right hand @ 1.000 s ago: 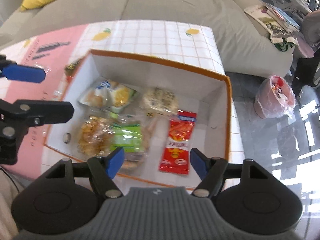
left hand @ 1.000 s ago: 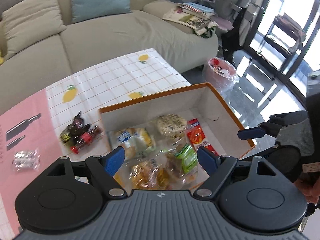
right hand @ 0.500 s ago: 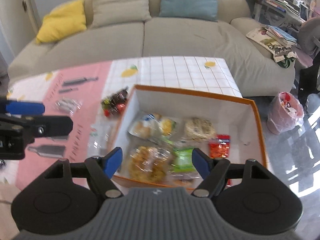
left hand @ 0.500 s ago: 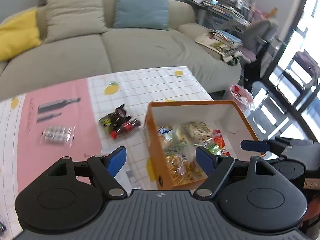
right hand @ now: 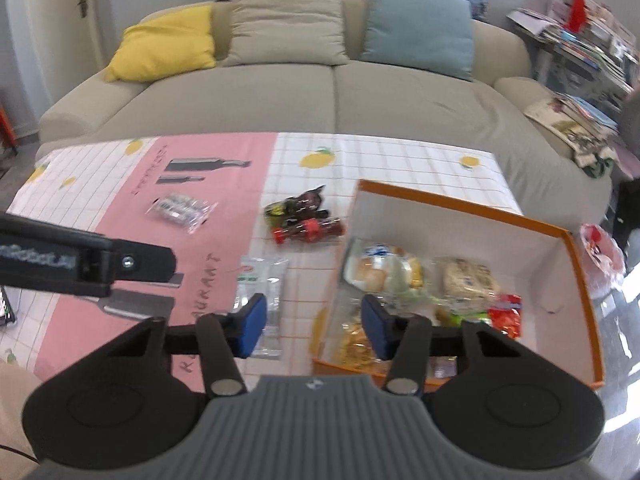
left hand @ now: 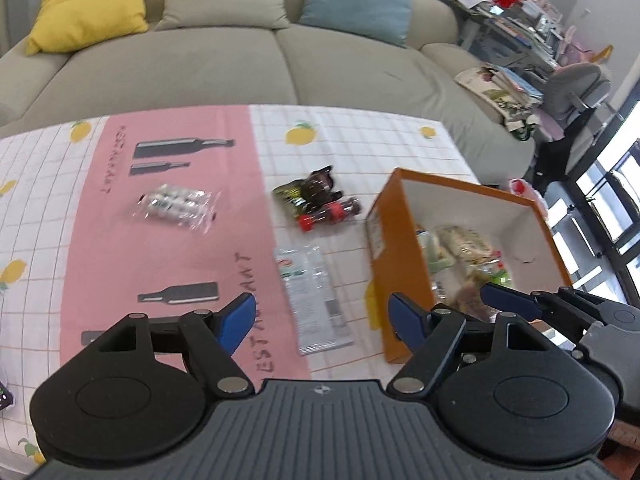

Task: Organize snacks
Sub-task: 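Lower the right tool onto the white-green sachet pack and close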

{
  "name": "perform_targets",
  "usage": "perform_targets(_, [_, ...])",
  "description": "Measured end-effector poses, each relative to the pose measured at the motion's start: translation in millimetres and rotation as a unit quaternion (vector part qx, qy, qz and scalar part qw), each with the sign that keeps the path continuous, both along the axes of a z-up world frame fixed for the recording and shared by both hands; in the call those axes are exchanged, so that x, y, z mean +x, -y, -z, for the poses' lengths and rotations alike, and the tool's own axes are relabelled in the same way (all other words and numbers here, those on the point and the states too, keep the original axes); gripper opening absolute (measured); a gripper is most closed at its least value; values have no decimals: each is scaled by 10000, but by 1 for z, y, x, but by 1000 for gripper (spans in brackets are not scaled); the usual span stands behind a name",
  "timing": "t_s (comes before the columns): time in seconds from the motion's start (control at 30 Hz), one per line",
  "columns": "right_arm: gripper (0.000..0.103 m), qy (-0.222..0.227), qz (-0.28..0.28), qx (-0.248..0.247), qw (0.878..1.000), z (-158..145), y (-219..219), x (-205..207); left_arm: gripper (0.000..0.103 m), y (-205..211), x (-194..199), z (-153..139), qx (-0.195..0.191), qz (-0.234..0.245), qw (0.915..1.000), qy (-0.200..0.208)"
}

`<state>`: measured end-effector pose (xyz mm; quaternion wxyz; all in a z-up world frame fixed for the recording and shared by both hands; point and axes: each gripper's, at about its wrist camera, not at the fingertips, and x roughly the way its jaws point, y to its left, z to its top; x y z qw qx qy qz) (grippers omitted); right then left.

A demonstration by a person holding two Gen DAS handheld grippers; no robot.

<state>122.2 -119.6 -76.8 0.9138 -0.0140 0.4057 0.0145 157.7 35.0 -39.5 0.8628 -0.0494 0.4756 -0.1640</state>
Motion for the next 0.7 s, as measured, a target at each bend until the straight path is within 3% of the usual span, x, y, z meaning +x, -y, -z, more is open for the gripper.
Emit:
perform_targets(0.23, [33, -107, -425, -281, 9986, 17, -23, 16, 87, -16, 21, 22, 14, -15, 9998, -214])
perform_targets(0.47, [32, -408, -600, -526, 9960, 39, -33, 49, 87, -23, 39, 46, 179, 156, 9989, -410])
perform_targets(0.7, [32, -773, -1084, -886, 9871, 65, -41, 75, 87, -31, 58, 69, 99, 319, 9972, -668])
